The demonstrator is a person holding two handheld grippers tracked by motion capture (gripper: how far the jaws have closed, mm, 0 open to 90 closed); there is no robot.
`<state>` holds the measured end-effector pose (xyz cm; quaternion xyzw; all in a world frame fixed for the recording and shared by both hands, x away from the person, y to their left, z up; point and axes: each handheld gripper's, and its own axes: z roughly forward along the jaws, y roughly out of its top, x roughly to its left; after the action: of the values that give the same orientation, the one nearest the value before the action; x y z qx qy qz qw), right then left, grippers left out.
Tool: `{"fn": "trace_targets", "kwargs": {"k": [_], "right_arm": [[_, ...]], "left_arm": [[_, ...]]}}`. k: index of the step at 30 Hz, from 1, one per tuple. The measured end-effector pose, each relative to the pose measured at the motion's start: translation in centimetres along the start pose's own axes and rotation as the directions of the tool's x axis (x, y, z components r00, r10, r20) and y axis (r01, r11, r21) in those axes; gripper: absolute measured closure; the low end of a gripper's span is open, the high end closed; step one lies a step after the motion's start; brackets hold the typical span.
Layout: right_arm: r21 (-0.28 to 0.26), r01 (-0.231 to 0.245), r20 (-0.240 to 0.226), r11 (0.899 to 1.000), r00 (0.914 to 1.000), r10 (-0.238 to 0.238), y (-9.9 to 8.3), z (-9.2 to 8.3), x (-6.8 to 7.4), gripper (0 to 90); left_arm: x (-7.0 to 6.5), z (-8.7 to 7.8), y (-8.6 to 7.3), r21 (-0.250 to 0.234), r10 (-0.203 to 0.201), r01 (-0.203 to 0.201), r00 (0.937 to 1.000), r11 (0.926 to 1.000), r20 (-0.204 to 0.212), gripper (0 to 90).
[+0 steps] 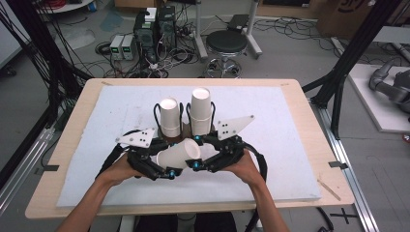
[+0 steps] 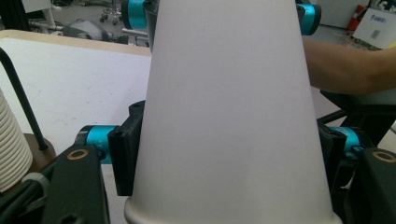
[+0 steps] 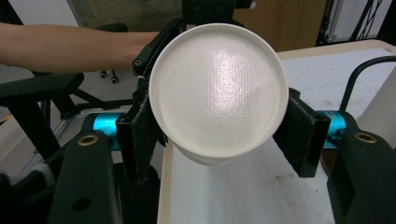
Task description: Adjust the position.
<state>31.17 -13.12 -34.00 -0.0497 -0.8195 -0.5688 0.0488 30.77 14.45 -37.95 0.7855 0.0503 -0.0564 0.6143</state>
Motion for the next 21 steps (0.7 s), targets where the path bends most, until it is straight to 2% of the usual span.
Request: {"fn": "trace_targets", "kwargs": {"k": [3, 4, 5, 6, 7, 9, 12, 16, 18, 21], "right_arm": [[0.011, 0.003, 0.009, 1.0, 1.0, -0.003, 0.0, 0.0, 0.1, 35.5], [0.014, 0.003, 0.0, 1.0, 1.0, -0.003, 0.0, 0.2, 0.0, 26.0], [0.014, 0.003, 0.0, 1.0, 1.0, -0.003, 0.0, 0.2, 0.0, 26.0], [0.012, -0.003, -0.007, 1.0, 1.0, 0.003, 0.0, 0.3, 0.0, 17.4], [0.014, -0.01, -0.012, 1.0, 0.9999, 0.011, 0.0, 0.3, 0.1, 13.2], [0.006, -0.012, 0.037, 1.0, 0.9992, 0.011, 0.0, 0.1, 0.2, 13.3], [0.006, -0.031, 0.023, 1.0, 0.9992, 0.031, 0.0, -0.4, 0.0, 13.3], [0.024, -0.024, 0.029, 0.999, 0.9993, 0.023, 0.0, -0.6, 0.3, 13.3], [0.056, -0.022, 0.053, 0.998, 0.9984, 0.019, 0.0, -0.8, 0.4, 13.3], [0.07, -0.029, 0.064, 0.997, 0.9976, 0.024, -0.1, -0.9, 0.3, 13.3]], "left_arm": [[0.0, 0.0, 0.0, 0.008, 0.005, -0.005, 0.9999, 1.0, -0.009, 30.4], [0.0, -0.1, 0.0, 0.01, 0.005, -0.005, 0.9999, 0.9999, -0.016, 30.4], [0.0, -0.1, 0.0, 0.01, 0.002, -0.002, 0.9997, 0.9999, -0.024, 30.4], [0.0, -0.1, 0.0, 0.01, 0.003, -0.003, 0.9997, 0.9999, -0.026, 30.4], [0.1, -0.2, 0.0, 0.011, 0.004, -0.003, 0.9997, 0.9999, -0.026, 30.4], [0.0, -0.2, 0.0, 0.011, 0.003, -0.003, 0.9995, 0.9999, -0.031, 30.4], [0.0, -0.3, 0.1, 0.012, 0.001, 0.0, 0.9995, 0.9999, -0.033, 30.4], [-0.2, -0.4, 0.1, 0.022, 0.012, -0.011, 0.9992, 0.9997, -0.039, 30.4], [-0.4, -0.6, 0.2, 0.03, 0.01, -0.009, 0.9991, 0.9995, -0.04, 30.5], [-0.6, -0.9, 0.3, 0.044, -0.001, 0.003, 0.999, 0.999, -0.045, 30.6]]}}
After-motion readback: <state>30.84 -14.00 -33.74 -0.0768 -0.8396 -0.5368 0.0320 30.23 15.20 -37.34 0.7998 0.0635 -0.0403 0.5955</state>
